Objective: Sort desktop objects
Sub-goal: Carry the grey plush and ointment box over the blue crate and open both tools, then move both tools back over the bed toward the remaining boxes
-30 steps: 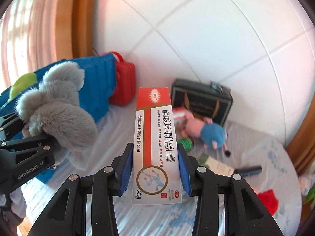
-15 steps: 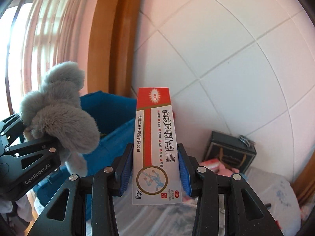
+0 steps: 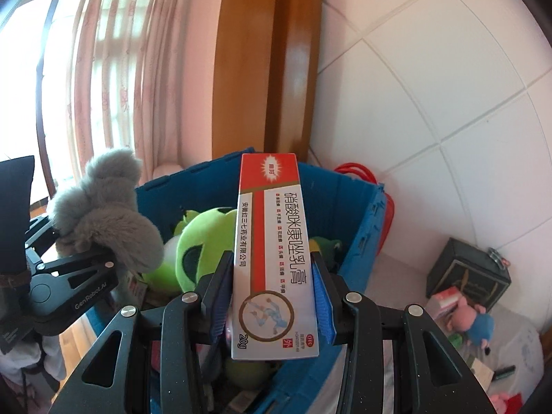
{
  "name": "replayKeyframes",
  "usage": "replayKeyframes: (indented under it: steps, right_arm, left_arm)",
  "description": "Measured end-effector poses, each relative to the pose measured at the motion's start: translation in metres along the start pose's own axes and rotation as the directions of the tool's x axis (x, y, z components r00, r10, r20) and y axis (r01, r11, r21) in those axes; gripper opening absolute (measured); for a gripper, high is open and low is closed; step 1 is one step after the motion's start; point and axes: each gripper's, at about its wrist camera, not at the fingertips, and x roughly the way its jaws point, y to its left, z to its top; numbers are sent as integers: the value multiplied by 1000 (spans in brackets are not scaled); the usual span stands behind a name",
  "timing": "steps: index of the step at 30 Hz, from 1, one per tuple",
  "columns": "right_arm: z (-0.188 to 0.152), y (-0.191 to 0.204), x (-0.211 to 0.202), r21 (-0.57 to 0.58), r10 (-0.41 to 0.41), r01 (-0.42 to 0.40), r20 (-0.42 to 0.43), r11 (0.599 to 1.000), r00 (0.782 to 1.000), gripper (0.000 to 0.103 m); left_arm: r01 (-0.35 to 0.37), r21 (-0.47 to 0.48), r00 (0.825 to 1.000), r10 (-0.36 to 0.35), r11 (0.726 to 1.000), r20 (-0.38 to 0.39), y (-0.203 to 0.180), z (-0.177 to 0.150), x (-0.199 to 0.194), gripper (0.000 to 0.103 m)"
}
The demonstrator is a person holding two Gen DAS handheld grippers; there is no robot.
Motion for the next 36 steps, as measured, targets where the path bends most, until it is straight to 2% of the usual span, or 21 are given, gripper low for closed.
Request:
replayKeyframes:
  steps: [3,6,8,10,11,12,16,22,28,36]
  right_arm:
    - [-6,19,13,-10,-12,11,-42,1000,999,42]
    - [-20,19,18,-6,-26,25,-72,1000,997,42]
    - [-27,21,19,-5,-40,40,-90,999,995,42]
    - [-30,20,21,-7,-49,49,-102,999,994,42]
    - [-33,20,17,-11,-57,56,-102,998,993,43]
    - [-33,20,16,-20,-67,65,-98,998,993,46]
    - [-38,16,14,-45,-89,86,-80,995,993,81]
    - [-43,17,1,-61,-117,114,-48,992,992,101]
    - [-48,11,-10,-56,-127,126,-24,991,992,103]
    - [-60,-14,-40,-27,-135,136,23,990,991,103]
  left_arm:
    - [13,7,1000,-13,1000,-27,2,-7,12,48]
    - [32,8,999,-31,999,-37,4,-8,15,48]
    - [38,12,998,-38,999,-50,4,-6,22,53]
    - [49,7,998,-49,999,-42,4,-8,19,66]
    - [54,3,998,-54,999,-34,7,-9,16,68]
    - [61,-1,998,-61,998,-26,6,-9,13,70]
    - [70,-11,997,-70,997,-16,6,-10,2,72]
    - [81,-42,997,-81,996,0,6,-18,-16,72]
    - [74,-59,997,-72,996,38,3,-24,-38,72]
    - [105,-72,989,-97,992,109,-12,-26,-69,73]
